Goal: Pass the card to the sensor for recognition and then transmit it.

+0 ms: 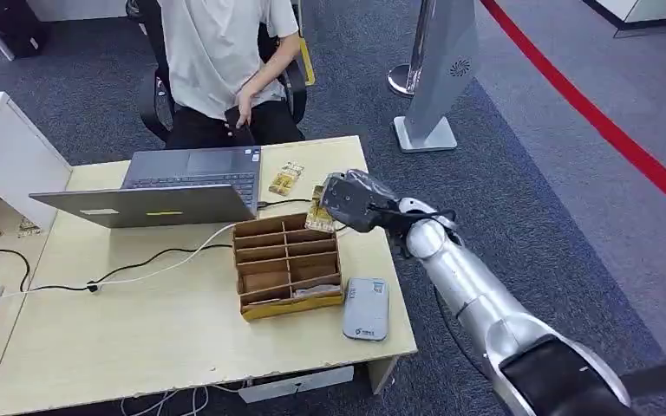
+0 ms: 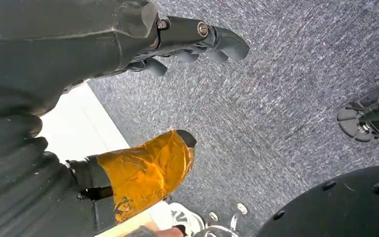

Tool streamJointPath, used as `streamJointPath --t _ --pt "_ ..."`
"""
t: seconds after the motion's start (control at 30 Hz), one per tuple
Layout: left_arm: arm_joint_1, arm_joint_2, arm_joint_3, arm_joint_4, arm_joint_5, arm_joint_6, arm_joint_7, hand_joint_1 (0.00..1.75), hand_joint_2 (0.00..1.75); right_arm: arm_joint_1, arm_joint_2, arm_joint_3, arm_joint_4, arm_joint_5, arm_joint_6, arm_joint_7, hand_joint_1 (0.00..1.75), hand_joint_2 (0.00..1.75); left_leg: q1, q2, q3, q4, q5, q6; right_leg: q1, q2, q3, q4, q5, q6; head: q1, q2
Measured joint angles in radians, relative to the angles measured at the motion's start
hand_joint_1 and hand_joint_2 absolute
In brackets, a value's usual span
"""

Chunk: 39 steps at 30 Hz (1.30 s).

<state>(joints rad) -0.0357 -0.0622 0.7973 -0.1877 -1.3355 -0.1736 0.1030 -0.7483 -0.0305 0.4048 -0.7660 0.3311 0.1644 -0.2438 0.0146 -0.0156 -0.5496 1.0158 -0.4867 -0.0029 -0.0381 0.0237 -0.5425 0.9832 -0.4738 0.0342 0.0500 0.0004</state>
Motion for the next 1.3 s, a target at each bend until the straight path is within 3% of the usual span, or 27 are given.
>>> streamJointPath --t 0.1,0.17,0.2,0.23,0.33,0.37,0.4,0.5,0.7,0.73,0.93,1.1,1.3 --pt "-0.001 0.000 0.002 0.000 -0.002 0.000 -0.002 0.00 1.75 -0.041 -0.003 0.033 0.022 -0.046 0.002 0.000 1.75 1.75 0.000 0.000 -0.001 0.000 0.000 0.000 0.000 0.000 -0.001 0.001 0.000 0.000 0.000 0.000" --pt "-0.002 0.000 0.002 0.000 -0.003 0.000 -0.002 0.00 1.75 -0.059 -0.003 0.048 0.031 -0.038 -0.077 -0.001 1.75 1.75 0.000 0.000 -0.001 0.000 0.000 0.000 0.000 0.000 -0.001 0.001 0.000 0.000 0.000 0.000" --pt "-0.002 0.000 0.003 0.000 -0.005 0.000 -0.002 0.00 1.75 -0.063 -0.001 0.052 0.032 0.003 -0.166 0.003 1.75 1.75 0.000 -0.001 -0.001 0.000 0.000 0.000 0.000 0.000 -0.001 0.001 0.000 0.000 0.000 0.000" --pt "-0.001 -0.001 0.003 0.000 -0.011 0.002 -0.002 0.00 1.75 -0.065 0.006 0.058 0.033 0.077 -0.302 0.019 1.75 1.75 0.000 -0.001 -0.002 0.000 0.000 0.000 0.000 0.000 -0.001 0.001 0.000 0.000 0.000 0.000" --pt "-0.002 -0.002 0.003 0.000 -0.031 0.003 -0.002 0.00 1.75 -0.079 0.015 0.108 0.048 0.378 -0.759 0.119 1.75 1.75 0.000 0.000 -0.002 0.000 0.000 0.000 0.000 0.000 -0.001 0.001 0.000 0.000 0.000 0.000" --pt "-0.003 -0.002 0.003 0.000 -0.035 0.003 -0.002 0.00 1.75 -0.085 0.016 0.126 0.053 0.459 -0.849 0.143 1.75 1.75 0.000 0.001 -0.001 0.000 0.000 0.000 0.000 0.001 -0.001 0.000 0.000 0.000 0.000 0.000" --pt "-0.005 -0.002 0.003 0.000 -0.040 0.003 -0.002 0.00 1.75 -0.085 0.016 0.132 0.053 0.555 -0.887 0.168 1.75 1.75 0.000 0.001 -0.001 0.000 0.000 0.000 0.000 0.001 -0.001 0.000 0.000 0.000 0.000 0.000" --pt "-0.006 -0.002 0.003 0.000 -0.049 0.002 -0.008 0.00 1.75 -0.071 0.021 0.122 0.042 0.762 -0.874 0.199 1.75 1.75 0.000 -0.001 -0.002 0.000 0.000 0.000 0.000 0.000 -0.001 0.000 0.000 0.000 0.000 0.000" --pt "-0.006 -0.002 0.003 0.000 -0.050 -0.003 -0.015 0.00 1.75 -0.044 0.051 0.060 0.035 0.839 -0.869 0.181 1.75 1.75 0.000 0.000 -0.002 0.000 0.000 0.000 0.000 0.000 -0.001 0.000 0.000 0.000 0.000 0.000" --pt "-0.006 -0.002 0.003 0.000 -0.050 -0.004 -0.018 0.00 1.75 -0.039 0.055 0.052 0.035 0.840 -0.869 0.176 0.00 1.75 0.000 0.000 -0.002 0.000 0.000 0.000 0.000 0.000 -0.001 0.000 0.000 0.000 0.000 0.000" --pt "-0.006 -0.002 0.003 0.000 -0.062 0.014 -0.069 0.00 1.75 -0.021 0.077 0.000 0.035 0.849 -0.869 0.142 0.00 1.75 0.000 0.000 -0.002 0.000 0.000 0.000 0.000 0.000 -0.001 0.000 0.000 0.000 0.000 0.000" --pt "-0.006 -0.002 0.003 0.000 -0.059 0.032 -0.075 0.00 1.75 -0.008 0.081 -0.034 0.035 0.846 -0.869 0.124 0.00 1.75 0.000 0.000 -0.002 0.000 0.000 0.000 0.000 0.000 -0.001 0.000 0.000 0.000 0.000 0.000" --pt "-0.005 -0.002 0.003 0.000 -0.054 0.035 -0.072 0.00 1.75 0.008 0.066 -0.063 0.035 0.906 -0.869 0.168 0.00 1.75 0.000 0.000 -0.002 0.000 0.000 0.000 0.000 0.000 -0.002 0.000 0.000 0.000 0.000 0.000"
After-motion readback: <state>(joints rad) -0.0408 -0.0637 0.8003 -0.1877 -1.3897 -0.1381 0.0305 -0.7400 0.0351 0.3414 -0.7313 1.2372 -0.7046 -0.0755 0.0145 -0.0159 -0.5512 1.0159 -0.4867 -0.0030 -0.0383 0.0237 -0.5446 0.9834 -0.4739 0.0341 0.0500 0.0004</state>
